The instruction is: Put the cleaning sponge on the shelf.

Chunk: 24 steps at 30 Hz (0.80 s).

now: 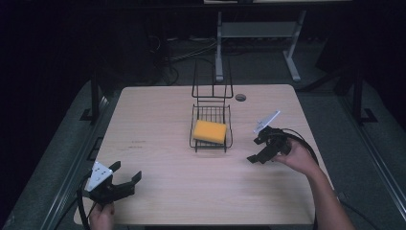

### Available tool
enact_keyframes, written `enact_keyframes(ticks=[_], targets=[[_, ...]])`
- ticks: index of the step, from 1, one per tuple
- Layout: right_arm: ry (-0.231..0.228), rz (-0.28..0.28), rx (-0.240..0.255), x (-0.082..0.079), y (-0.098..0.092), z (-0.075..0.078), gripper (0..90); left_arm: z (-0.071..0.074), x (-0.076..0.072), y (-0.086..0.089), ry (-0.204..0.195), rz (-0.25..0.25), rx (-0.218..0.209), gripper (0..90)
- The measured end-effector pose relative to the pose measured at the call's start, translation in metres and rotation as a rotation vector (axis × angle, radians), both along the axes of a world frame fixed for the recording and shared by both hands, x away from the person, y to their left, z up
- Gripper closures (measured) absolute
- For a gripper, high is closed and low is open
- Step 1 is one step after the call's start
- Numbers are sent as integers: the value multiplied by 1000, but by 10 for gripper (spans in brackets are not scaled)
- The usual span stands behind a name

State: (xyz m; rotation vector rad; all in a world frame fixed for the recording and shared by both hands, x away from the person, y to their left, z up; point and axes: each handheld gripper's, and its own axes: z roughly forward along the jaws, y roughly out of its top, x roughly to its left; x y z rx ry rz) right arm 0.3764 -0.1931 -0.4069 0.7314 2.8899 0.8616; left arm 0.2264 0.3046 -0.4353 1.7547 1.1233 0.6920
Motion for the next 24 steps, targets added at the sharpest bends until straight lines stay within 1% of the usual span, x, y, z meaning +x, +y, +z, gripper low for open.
enact_keyframes(ticks=[1,8,9,11,14,18,21,22,23,24], targets=[[-1,2,4,-2,-1,-1,160,0,0,0,1,0,-1,134],[4,4,-9,-15,-4,-9,160,1,-1,0,-3,-2,0,134],[4,4,-9,-15,-4,-9,160,1,-1,0,-3,-2,0,134],[1,9,-17,-21,-5,-10,160,1,-1,-1,-3,-2,2,134],[2,17,-13,-25,-8,-11,160,0,0,-1,-1,-6,4,134],[0,7,-13,-33,-12,-11,159,1,0,-3,-9,-14,9,134],[-41,-20,-16,-45,-14,-10,160,1,-1,-3,-11,-18,13,134],[-63,-41,2,-54,-16,-8,160,2,0,-3,-14,-23,15,134],[-63,-41,2,-54,-16,-8,160,2,0,-3,-14,-23,15,134],[-107,-75,85,-76,-17,-5,159,2,0,-4,-15,-23,19,134]])
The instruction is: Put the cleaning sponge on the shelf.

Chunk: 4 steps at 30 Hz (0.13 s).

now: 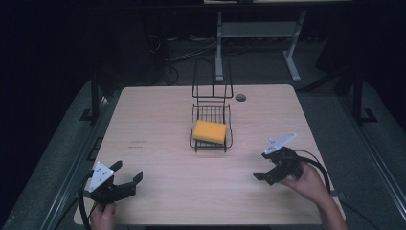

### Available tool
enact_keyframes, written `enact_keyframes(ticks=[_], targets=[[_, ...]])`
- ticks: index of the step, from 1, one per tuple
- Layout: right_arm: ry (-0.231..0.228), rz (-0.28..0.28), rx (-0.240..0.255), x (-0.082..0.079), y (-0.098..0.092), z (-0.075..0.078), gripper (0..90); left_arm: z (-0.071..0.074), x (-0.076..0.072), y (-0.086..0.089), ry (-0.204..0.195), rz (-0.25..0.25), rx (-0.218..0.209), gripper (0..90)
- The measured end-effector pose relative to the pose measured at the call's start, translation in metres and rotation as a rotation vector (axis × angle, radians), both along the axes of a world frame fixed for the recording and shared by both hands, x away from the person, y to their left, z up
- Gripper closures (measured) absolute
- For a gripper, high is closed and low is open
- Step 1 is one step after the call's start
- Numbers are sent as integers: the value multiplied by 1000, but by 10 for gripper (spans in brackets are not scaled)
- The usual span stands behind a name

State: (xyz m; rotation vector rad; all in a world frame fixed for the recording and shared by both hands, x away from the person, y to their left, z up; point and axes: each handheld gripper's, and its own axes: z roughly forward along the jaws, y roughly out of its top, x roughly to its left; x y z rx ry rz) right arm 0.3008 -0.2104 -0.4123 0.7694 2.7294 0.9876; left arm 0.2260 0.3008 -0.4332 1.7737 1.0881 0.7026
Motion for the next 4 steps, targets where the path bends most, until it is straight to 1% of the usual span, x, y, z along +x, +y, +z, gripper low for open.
enact_keyframes(ticks=[1,2,3,4], targets=[[0,0,0,0,0,0,159,0,0,0,0,0,0,134],[-27,-5,44,-14,0,-1,152,0,0,0,-3,2,-2,134],[-109,-42,123,-44,-3,-9,151,0,-1,-1,-9,-12,-3,134],[-130,-60,176,-57,-6,-18,156,0,-1,-1,-9,-12,-3,134]])
